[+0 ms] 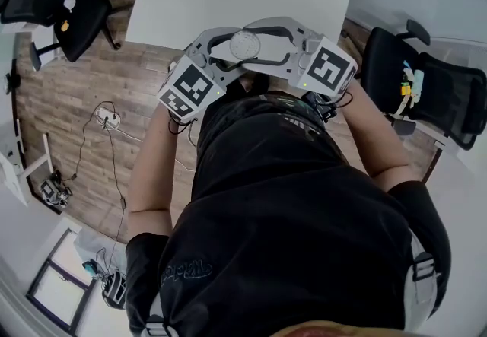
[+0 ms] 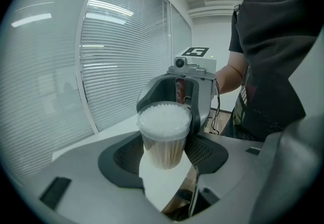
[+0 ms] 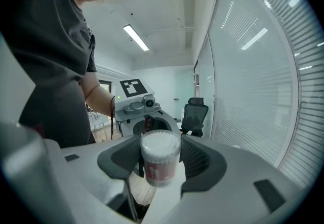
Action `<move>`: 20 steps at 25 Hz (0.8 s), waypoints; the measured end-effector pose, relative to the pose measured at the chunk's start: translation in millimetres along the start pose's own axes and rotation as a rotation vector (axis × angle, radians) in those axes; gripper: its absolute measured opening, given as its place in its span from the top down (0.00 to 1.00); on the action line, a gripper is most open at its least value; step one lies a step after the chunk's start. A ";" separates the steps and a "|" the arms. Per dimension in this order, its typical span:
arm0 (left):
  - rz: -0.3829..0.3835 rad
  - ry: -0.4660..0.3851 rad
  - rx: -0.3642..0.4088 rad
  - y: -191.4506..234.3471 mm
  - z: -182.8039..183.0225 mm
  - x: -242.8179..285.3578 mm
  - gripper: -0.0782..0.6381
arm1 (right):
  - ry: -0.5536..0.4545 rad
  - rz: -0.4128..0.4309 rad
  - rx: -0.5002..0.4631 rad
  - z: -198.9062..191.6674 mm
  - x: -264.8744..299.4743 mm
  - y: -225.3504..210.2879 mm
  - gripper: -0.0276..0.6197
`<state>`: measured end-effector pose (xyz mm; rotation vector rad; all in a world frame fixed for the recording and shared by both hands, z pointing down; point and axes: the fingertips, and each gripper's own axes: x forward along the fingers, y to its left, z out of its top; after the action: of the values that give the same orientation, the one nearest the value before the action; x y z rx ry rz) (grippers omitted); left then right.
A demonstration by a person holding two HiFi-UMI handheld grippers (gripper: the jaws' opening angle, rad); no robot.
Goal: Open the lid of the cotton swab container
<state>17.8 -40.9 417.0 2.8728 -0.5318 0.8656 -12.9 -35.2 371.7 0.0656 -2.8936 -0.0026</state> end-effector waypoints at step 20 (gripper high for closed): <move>-0.015 0.001 -0.020 0.8 -2.6 2.5 0.53 | 0.032 0.036 0.073 -6.8 -0.4 -3.2 0.56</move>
<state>18.2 -42.0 420.6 2.8544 -0.5147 0.8553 -10.7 -38.4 378.2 0.0268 -2.8622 0.1102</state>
